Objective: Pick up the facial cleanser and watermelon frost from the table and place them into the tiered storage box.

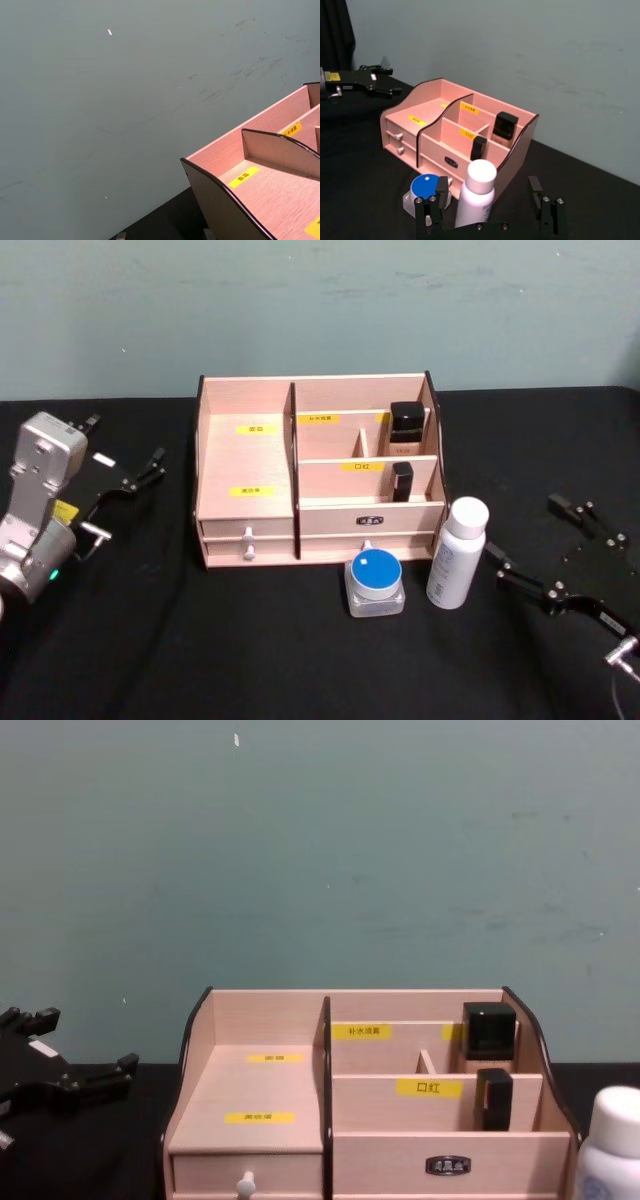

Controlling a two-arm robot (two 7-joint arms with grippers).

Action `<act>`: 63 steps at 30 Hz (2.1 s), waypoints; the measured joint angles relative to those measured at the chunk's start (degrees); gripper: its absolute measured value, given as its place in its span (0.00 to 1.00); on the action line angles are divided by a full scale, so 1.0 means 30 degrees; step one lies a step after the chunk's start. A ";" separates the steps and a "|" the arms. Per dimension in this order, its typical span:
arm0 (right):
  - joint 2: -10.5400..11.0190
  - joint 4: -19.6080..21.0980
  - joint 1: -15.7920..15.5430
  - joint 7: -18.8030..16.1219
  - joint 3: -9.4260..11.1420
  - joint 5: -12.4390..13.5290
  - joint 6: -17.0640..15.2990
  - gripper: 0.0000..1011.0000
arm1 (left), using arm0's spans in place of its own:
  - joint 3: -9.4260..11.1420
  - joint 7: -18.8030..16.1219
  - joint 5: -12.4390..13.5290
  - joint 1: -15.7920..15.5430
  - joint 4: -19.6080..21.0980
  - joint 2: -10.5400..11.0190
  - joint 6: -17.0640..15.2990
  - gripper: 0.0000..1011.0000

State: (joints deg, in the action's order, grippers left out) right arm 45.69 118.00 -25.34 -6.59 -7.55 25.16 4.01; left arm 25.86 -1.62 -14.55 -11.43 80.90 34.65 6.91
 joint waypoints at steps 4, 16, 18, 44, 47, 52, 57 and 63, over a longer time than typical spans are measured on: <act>-0.0249 -0.0315 0.0554 -0.0330 -0.0381 -0.0059 -0.0656 0.99 | 0.0001 0.0000 -0.0002 -0.0001 0.0001 0.0000 0.0000 0.99; -0.1181 -0.1517 0.1744 -0.0910 -0.1162 -0.0484 -0.1802 0.99 | 0.0001 0.0001 -0.0002 0.0000 0.0000 0.0000 0.0000 0.99; -0.1338 -0.1726 0.1900 -0.1037 -0.1245 -0.0554 -0.1890 0.99 | 0.0002 0.0002 -0.0001 0.0000 0.0000 0.0000 -0.0001 0.99; -0.3598 -0.4704 0.4599 -0.2866 -0.2291 -0.1554 -0.2354 0.99 | 0.0001 0.0002 -0.0002 0.0000 0.0000 0.0000 0.0000 0.99; -0.3868 -0.5015 0.4910 -0.3050 -0.2395 -0.1699 -0.2445 0.99 | 0.0001 0.0001 -0.0002 0.0001 -0.0001 0.0000 0.0000 0.99; -0.4298 -0.5451 0.5410 -0.3309 -0.2496 -0.1949 -0.2609 0.99 | 0.0001 0.0001 -0.0001 0.0000 0.0000 0.0000 0.0000 0.99; -0.4610 -0.5757 0.5716 -0.3492 -0.2504 -0.2144 -0.2734 0.99 | 0.0001 0.0000 -0.0001 0.0000 0.0000 0.0000 0.0000 0.99; -0.5078 -0.6000 0.5943 -0.3544 -0.2367 -0.2429 -0.2992 0.99 | 0.0001 0.0001 -0.0002 0.0000 -0.0001 0.0000 0.0000 0.99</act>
State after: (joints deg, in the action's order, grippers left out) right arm 30.46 100.00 -7.51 -17.22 -14.65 17.87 -4.96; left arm 25.86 -1.62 -14.55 -11.43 80.90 34.64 6.91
